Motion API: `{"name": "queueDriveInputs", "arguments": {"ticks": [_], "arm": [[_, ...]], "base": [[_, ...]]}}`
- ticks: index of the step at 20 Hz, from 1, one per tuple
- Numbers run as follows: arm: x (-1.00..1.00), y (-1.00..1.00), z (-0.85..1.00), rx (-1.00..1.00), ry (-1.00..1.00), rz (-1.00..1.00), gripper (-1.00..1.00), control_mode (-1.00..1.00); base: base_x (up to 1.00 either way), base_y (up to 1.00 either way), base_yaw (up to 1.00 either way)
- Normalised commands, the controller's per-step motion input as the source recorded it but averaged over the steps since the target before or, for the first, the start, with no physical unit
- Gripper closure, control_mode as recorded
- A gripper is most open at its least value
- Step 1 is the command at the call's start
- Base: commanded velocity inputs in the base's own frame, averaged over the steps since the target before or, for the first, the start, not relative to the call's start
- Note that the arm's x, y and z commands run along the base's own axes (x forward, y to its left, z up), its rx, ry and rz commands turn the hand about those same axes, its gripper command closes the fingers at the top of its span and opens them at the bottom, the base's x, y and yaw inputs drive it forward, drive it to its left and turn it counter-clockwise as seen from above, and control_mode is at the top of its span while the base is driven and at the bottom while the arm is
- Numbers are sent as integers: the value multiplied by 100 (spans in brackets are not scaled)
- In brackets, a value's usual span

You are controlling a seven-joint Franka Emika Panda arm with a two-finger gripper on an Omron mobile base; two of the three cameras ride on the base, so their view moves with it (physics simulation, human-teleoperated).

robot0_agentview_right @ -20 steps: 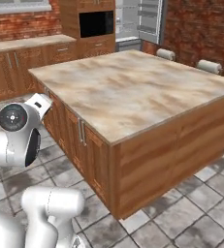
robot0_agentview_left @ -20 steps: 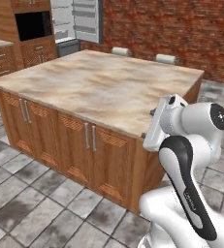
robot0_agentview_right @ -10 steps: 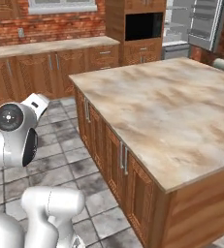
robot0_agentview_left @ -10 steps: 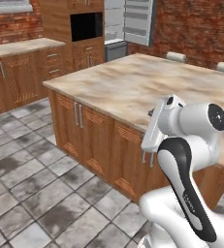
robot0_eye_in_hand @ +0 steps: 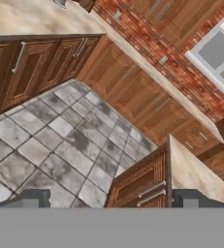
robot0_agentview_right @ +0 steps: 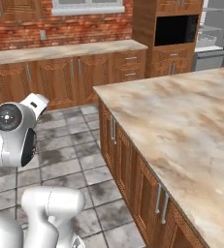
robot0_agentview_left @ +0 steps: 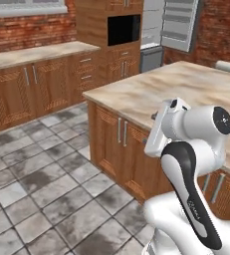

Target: Take a sugar cube from the saucer and place it inside the coffee. Then, grab milk from the fridge and place it next to the coffee on the counter to sweeten the coffee.

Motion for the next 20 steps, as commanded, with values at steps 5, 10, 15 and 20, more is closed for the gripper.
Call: {"name": "queueDriveInputs", "arguments": {"ticks": [5,10,15,20], "arm": [[0,0,0,0,0,0,-100,100],[0,0,0,0,0,0,-100,100],[0,0,0,0,0,0,-100,100],[0,0,0,0,0,0,-100,100]], "base": [[100,27,11],[100,13,7],[100,9,5],[100,0,1]]}}
